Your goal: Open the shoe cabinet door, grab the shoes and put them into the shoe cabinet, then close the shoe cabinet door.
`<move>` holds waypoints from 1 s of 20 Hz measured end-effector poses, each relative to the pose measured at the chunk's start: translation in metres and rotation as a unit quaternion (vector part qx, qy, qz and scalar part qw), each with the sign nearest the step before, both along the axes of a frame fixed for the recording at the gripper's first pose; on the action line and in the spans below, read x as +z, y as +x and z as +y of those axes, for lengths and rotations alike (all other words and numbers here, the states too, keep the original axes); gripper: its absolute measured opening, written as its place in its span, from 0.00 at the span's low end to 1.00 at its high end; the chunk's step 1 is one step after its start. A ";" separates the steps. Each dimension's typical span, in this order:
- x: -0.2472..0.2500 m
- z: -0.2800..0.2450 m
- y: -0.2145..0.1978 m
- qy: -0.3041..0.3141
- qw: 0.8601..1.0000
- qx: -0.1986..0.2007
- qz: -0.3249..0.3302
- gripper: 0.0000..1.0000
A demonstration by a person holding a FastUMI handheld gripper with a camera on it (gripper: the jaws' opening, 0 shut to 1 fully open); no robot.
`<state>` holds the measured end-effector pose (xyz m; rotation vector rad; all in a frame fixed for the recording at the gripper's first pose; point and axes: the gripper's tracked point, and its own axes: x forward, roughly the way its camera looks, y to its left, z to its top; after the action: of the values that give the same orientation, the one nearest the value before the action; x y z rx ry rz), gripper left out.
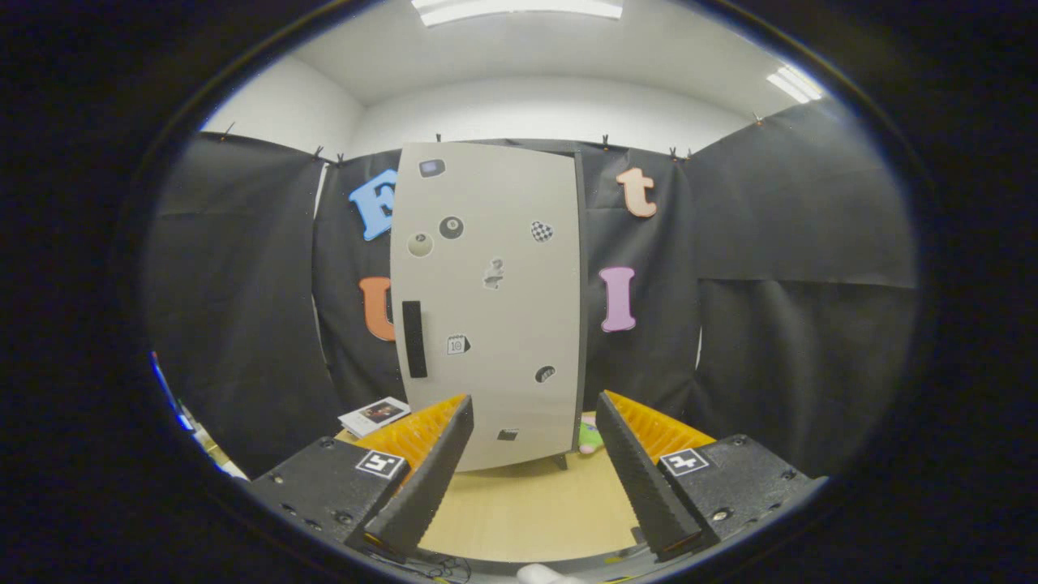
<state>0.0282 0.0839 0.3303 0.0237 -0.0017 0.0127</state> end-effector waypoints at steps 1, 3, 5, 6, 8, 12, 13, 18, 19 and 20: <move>0.000 0.001 -0.002 -0.002 1.000 0.001 0.000 0.99; 0.001 0.000 -0.004 -0.005 1.000 0.000 -0.002 0.99; 0.001 0.003 -0.004 -0.003 1.000 0.003 -0.002 0.99; 0.002 0.004 -0.003 -0.003 1.000 0.004 -0.001 0.99; 0.003 0.005 -0.003 -0.004 1.000 0.005 -0.001 0.99; -0.001 0.010 -0.002 -0.004 1.000 0.011 0.005 0.99; -0.002 0.010 -0.001 -0.005 1.000 0.011 0.006 0.99; 0.000 0.006 0.002 -0.003 1.000 0.005 0.003 0.99; 0.000 0.006 0.003 -0.002 1.000 0.004 0.002 0.99; 0.001 0.005 0.002 -0.001 1.000 0.003 0.002 0.99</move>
<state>0.0299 0.0890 0.3311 0.0215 0.0015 0.0193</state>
